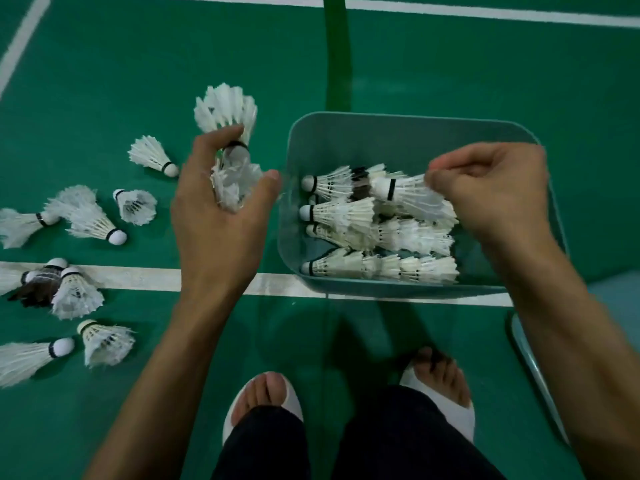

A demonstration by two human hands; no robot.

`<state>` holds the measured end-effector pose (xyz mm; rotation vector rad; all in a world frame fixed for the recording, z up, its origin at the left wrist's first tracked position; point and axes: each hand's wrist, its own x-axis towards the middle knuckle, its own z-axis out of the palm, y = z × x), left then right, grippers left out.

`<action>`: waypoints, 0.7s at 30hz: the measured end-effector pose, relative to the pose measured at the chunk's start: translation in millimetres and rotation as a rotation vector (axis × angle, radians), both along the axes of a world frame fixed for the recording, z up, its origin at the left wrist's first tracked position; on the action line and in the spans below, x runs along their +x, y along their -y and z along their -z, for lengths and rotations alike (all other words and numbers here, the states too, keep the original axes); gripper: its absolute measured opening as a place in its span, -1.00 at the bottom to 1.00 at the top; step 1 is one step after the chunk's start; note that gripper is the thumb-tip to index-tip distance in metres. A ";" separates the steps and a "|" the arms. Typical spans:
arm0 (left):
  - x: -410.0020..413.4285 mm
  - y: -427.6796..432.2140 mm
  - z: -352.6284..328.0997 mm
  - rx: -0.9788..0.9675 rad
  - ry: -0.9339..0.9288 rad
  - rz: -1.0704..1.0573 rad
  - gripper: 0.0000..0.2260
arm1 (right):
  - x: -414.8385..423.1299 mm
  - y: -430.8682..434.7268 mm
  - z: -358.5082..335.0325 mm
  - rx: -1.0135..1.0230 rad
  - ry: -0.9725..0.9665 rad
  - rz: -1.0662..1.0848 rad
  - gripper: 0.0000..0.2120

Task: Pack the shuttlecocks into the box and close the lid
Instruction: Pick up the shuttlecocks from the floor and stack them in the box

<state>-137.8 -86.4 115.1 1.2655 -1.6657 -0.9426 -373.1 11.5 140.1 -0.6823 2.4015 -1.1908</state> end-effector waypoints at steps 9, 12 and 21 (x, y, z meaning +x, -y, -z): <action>-41.1 -34.3 -9.3 0.035 0.072 0.304 -0.80 | -29.3 2.0 25.3 0.320 -0.003 -0.175 -0.84; -51.8 -40.1 -6.2 0.090 0.173 0.389 -0.83 | -23.5 18.9 33.5 0.350 0.065 -0.214 -0.84; -63.3 -25.8 3.5 0.172 0.651 0.578 -0.77 | -12.3 49.7 49.1 0.349 0.436 -0.154 -0.91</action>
